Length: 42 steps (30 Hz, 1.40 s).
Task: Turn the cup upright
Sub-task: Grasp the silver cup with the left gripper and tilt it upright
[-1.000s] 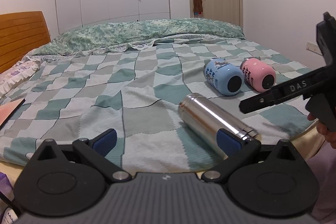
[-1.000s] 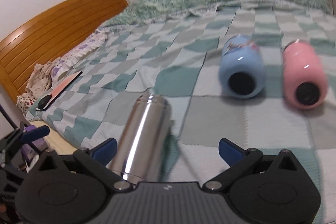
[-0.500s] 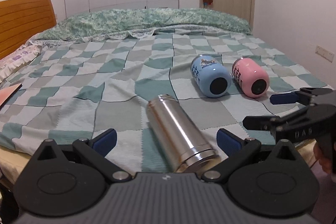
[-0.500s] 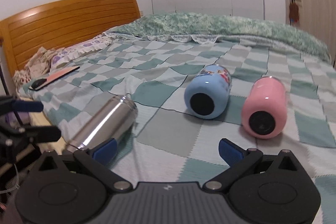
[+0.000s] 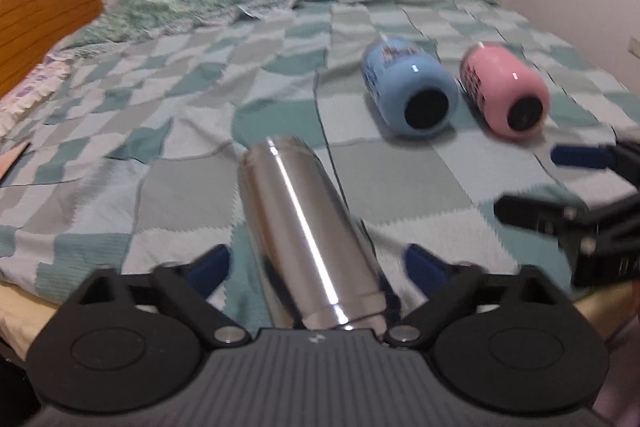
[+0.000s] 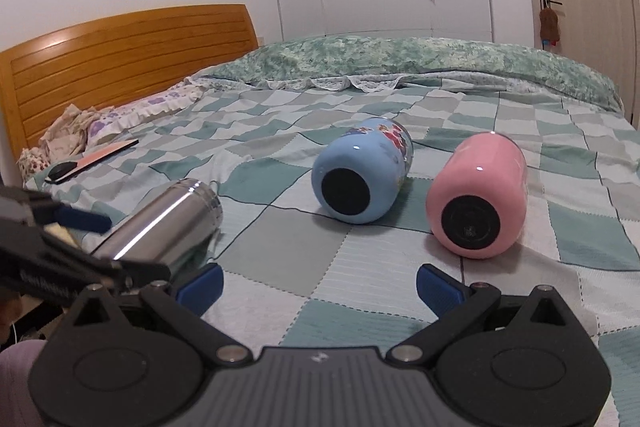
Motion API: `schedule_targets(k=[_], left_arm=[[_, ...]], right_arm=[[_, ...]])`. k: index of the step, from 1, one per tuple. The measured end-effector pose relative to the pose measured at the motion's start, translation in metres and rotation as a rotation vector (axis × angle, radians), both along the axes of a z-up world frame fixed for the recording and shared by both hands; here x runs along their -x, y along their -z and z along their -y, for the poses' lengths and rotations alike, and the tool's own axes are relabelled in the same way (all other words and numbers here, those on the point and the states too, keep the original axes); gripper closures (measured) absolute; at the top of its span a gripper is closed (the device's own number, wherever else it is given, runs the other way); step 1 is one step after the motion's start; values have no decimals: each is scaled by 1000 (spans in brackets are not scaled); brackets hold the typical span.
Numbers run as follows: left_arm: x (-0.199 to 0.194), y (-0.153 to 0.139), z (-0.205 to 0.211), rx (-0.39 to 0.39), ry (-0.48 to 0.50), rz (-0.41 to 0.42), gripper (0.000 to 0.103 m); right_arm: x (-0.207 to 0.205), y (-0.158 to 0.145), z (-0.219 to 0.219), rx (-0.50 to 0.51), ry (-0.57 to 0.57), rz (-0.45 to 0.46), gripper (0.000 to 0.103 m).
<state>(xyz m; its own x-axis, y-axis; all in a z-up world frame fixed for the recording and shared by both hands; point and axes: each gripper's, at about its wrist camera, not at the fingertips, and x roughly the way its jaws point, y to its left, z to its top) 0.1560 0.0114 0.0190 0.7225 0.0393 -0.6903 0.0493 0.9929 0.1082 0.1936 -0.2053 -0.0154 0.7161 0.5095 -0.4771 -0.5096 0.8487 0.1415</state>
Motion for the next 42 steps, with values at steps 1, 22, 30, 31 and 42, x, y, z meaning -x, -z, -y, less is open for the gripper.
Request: schedule_targets(k=[1,22,30,31,42], left_arm=[[-1,2,-3,10,19,-16,24],[-53,-20,-9,6,85,-118,1],[-87,-4,-13,25,-12,-214,39],[-89,0,-14,27,-19,-233,40],[-50,-24,-24,84,-4,-50,40]], right_arm=[[-2,1,1,-6,0,-4,0],[-9,6,-6,-12,-2,-3,0],[-17,6,-6,1,9,12,0],[-17,6,-6,1,8,12,0],[-6,3,4,-39,43,55,0]])
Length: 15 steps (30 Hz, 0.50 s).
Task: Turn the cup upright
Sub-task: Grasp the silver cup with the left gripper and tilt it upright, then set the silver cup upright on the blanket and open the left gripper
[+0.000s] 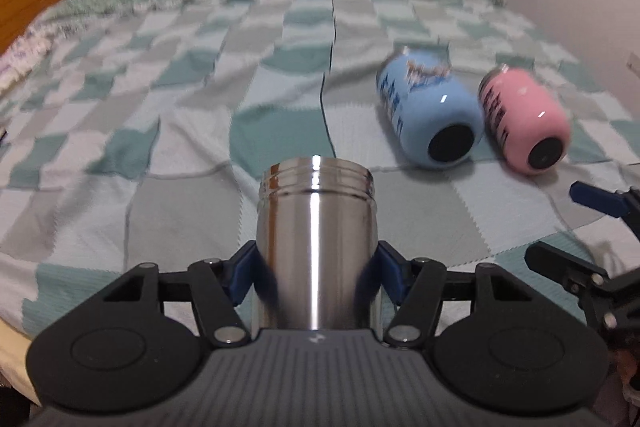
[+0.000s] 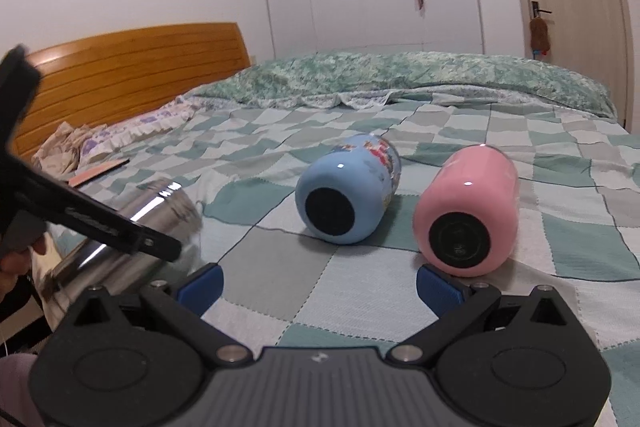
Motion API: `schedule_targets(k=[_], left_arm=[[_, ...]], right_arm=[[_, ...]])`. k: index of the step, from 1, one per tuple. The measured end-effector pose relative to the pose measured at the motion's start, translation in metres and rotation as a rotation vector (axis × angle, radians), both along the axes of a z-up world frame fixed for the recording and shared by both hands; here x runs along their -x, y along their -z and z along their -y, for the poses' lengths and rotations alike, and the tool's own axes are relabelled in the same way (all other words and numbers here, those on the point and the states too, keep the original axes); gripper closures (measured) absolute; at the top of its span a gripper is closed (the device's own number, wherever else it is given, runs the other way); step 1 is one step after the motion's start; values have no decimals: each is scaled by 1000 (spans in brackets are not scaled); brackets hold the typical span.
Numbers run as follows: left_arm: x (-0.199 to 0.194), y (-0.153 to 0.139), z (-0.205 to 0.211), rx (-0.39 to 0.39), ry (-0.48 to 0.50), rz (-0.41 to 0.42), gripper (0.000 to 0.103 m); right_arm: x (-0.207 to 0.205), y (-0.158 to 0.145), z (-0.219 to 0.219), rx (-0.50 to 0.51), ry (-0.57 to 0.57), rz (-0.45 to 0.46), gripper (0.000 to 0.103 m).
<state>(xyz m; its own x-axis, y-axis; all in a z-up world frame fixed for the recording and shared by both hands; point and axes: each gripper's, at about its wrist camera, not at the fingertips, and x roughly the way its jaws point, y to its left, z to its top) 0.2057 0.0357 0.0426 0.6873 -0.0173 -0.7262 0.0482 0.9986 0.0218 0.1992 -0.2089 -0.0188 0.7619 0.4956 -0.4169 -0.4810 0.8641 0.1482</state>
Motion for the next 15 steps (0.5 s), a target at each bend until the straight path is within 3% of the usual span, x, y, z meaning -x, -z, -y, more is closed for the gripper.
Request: schedule_targets(k=[10,15], left_arm=[[33,-45,-20,75,2,237,40],[34,-57,-27,63,-36,388,40]], right_arm=[[16,1,13,-41,65,31,0],[18,1,11,-39,83,53,0]])
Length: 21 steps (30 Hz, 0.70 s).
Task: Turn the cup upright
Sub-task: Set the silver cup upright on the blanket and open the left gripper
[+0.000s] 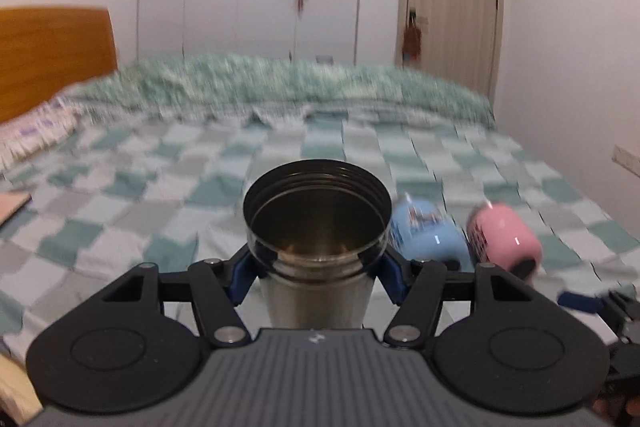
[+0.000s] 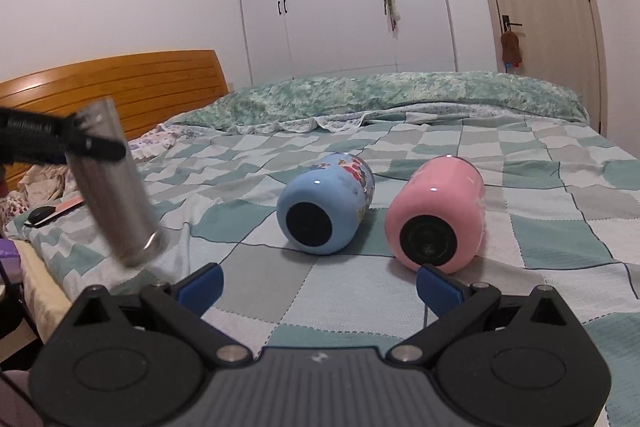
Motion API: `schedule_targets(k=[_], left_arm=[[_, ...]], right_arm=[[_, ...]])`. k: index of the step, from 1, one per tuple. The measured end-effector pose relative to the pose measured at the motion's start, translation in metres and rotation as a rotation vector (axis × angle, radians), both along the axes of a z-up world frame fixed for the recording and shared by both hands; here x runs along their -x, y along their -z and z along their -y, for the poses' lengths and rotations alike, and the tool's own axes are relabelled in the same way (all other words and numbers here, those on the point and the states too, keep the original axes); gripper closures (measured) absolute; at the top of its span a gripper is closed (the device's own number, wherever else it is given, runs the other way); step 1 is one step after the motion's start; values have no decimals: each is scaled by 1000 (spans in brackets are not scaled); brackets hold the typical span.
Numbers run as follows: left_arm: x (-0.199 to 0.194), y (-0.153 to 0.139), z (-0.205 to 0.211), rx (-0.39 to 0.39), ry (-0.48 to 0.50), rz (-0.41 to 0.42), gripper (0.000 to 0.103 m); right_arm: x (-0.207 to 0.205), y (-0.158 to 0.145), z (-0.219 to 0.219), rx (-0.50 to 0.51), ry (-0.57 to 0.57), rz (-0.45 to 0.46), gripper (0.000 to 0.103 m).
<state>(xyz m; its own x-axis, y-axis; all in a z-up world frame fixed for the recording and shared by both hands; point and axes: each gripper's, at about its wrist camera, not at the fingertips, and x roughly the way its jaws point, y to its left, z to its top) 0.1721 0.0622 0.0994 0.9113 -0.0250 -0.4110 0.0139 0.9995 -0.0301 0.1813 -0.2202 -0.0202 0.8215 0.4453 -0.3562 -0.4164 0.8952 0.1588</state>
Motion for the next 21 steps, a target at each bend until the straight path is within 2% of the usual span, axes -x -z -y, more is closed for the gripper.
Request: schedule_targets(k=[4,9,12,13,14,15,18,21], left_arm=[[-11,14,3,-32,-23,17,40],[-25,52,2,-55,-37,-2,40],[-23,55,-1,-49,-28,28,39],[-23,54,-3,-36,-29,28,30],[-22,51,-4,-21,-26,39,10],[-18,48,-6,-14,-27,68,0],[0,36,-5,-34,-21,170,0],[20,24,0,-55,-16,209,0]], right_arm=[[-1,1,-1,5,8,5,0],[-1,1,-3,10,11,10,0],[-2,2,-3,13,9,11,0],[-3,2,-4,15,9,13,0],[-3,2,-4,16,8,15,0],[-3,2,-4,16,8,17,0],[0,1,-4,17,7,33,0],[7,-3,-4,25,19,54,0]])
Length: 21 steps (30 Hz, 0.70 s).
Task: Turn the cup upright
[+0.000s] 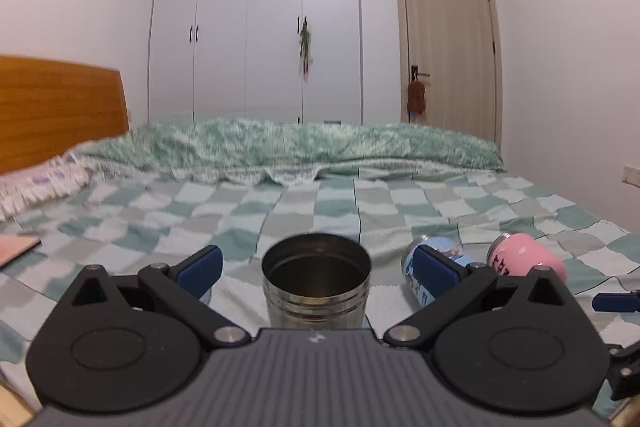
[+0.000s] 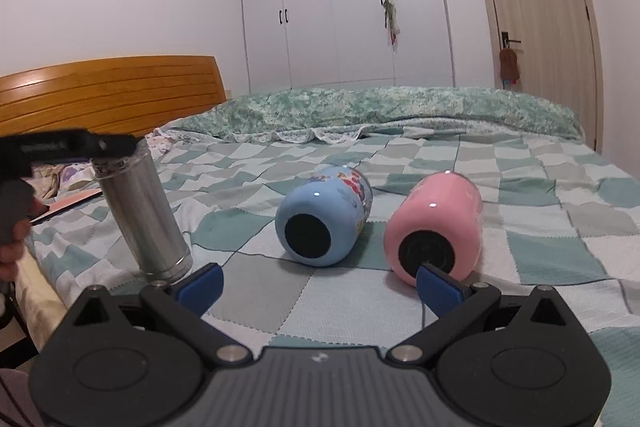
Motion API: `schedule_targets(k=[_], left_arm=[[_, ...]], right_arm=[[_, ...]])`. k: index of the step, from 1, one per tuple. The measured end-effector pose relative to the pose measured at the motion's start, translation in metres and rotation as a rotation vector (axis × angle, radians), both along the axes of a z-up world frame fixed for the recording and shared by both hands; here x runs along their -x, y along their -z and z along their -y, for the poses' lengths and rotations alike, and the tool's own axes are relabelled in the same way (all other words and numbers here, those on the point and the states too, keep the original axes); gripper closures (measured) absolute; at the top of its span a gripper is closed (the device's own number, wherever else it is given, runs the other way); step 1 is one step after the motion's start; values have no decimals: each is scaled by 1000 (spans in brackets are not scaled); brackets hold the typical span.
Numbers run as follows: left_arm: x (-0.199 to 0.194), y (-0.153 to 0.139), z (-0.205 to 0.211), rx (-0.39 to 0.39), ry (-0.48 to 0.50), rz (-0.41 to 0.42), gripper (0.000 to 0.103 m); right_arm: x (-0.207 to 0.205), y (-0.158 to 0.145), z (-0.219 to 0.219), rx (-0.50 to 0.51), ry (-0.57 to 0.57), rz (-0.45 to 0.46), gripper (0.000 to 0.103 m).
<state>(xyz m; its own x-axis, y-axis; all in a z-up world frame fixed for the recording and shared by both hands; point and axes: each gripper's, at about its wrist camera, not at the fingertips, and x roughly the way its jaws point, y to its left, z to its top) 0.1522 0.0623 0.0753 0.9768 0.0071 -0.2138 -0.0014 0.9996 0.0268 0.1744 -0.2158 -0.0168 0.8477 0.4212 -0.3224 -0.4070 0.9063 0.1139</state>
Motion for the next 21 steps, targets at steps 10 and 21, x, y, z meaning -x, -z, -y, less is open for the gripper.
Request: schedule_targets(k=[10,21], left_arm=[[89,3,10,47,28,46,0],[143,71,23,111,13,33,0]], right_arm=[[56,-18,11,6,24,87,0],[124,-5,31,95,102,191,0]])
